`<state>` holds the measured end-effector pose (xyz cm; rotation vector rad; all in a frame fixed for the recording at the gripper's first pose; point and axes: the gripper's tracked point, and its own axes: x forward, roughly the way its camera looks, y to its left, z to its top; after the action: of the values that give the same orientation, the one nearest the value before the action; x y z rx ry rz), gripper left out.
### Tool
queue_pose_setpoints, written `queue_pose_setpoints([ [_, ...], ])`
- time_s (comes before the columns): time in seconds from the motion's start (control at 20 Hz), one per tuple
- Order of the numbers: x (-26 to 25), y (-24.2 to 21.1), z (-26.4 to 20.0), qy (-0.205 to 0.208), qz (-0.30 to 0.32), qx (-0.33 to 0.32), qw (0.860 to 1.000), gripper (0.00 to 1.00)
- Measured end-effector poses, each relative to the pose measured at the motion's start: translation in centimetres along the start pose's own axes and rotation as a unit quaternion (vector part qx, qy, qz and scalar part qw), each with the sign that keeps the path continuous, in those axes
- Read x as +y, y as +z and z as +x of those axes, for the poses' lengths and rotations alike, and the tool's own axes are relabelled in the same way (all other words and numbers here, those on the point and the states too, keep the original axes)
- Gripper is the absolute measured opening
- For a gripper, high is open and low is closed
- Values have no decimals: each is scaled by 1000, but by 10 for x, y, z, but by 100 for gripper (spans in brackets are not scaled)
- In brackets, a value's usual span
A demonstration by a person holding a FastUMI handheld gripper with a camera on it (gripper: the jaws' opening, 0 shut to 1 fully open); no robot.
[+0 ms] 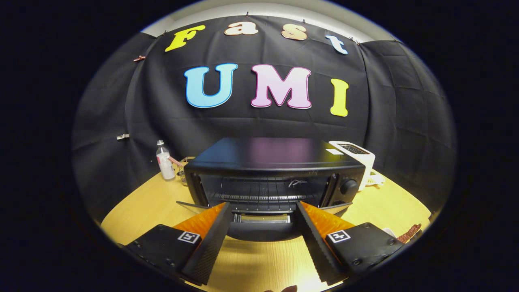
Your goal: Open the toaster oven, put the food inside, and close the toaster oven door.
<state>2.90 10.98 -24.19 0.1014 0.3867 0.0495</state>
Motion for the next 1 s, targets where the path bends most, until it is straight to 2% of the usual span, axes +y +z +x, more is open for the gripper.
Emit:
queue_pose_setpoints([
  [0.25,1,-47,-26,6,-8,43,999,98],
  [0.6,1,-96,-35,21,7,104,994,97],
  [1.0,-2,-116,-39,34,3,134,990,97],
])
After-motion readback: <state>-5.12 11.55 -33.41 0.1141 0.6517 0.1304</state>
